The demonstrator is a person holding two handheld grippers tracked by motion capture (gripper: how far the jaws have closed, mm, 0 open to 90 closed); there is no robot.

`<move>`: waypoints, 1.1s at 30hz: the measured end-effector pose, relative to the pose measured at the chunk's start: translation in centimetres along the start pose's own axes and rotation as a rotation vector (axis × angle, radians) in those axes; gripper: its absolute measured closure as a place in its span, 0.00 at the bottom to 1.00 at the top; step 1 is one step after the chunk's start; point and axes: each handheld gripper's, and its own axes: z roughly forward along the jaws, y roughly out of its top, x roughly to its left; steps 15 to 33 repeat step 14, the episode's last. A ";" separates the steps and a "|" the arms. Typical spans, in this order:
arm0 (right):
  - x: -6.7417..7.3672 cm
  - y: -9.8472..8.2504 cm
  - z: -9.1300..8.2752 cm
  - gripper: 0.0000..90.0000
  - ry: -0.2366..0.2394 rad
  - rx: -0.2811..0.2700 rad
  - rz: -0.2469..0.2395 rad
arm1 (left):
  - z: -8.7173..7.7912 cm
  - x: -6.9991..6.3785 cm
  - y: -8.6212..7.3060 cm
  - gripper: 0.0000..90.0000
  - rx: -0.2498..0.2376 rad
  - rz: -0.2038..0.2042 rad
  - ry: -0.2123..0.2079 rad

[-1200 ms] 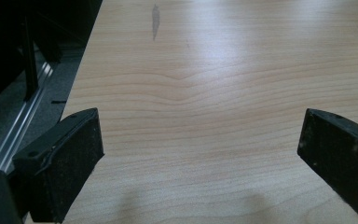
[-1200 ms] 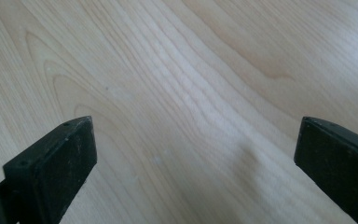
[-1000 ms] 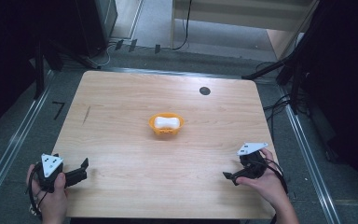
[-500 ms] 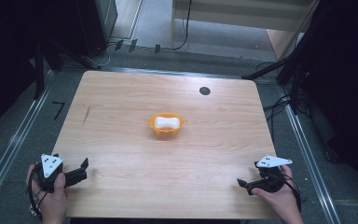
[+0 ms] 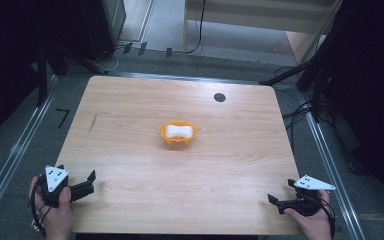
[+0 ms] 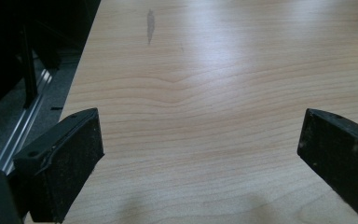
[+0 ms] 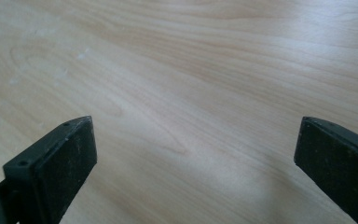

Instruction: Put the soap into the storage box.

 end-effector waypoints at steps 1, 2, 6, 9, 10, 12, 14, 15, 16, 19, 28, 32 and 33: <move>-0.1 -0.1 0.0 0.00 -0.006 -0.017 0.013 | 0.0 0.0 0.0 0.00 0.000 0.003 -0.002; -0.1 -0.2 0.1 0.00 -0.014 -0.032 0.023 | 0.0 -0.1 0.0 0.00 -0.001 0.006 -0.007; -0.2 -0.7 0.3 0.00 -0.038 -0.087 0.046 | 0.0 -0.1 0.0 0.00 -0.003 0.013 -0.002; -0.2 -1.1 -0.2 0.00 -0.047 -0.145 0.065 | 0.0 -0.2 0.0 0.00 0.001 0.011 0.000; -0.2 -1.4 -0.3 0.00 -0.055 -0.158 0.074 | 0.1 -0.2 0.0 0.00 0.003 0.012 0.002; -0.2 -1.6 -0.6 0.00 -0.063 -0.189 0.091 | 0.1 -0.2 0.0 0.01 0.007 0.012 0.001; -0.5 -1.7 -0.8 0.00 -0.052 -0.210 0.116 | 0.1 -0.2 0.0 0.01 0.017 0.013 -0.001; -0.5 -1.7 -0.8 0.00 -0.052 -0.210 0.116 | 0.1 -0.2 0.0 0.01 0.017 0.013 -0.001; -0.5 -1.7 -0.8 0.00 -0.052 -0.210 0.116 | 0.1 -0.2 0.0 0.01 0.017 0.013 -0.001; -0.5 -1.7 -0.8 0.00 -0.052 -0.210 0.116 | 0.1 -0.2 0.0 0.01 0.017 0.013 -0.001; -0.5 -1.7 -0.8 0.00 -0.052 -0.210 0.116 | 0.1 -0.2 0.0 0.01 0.017 0.013 -0.001; -0.5 -1.7 -0.8 0.00 -0.052 -0.210 0.116 | 0.1 -0.2 0.0 0.01 0.017 0.013 -0.001; -0.5 -1.7 -0.8 0.00 -0.052 -0.210 0.116 | 0.1 -0.2 0.0 0.01 0.017 0.013 -0.001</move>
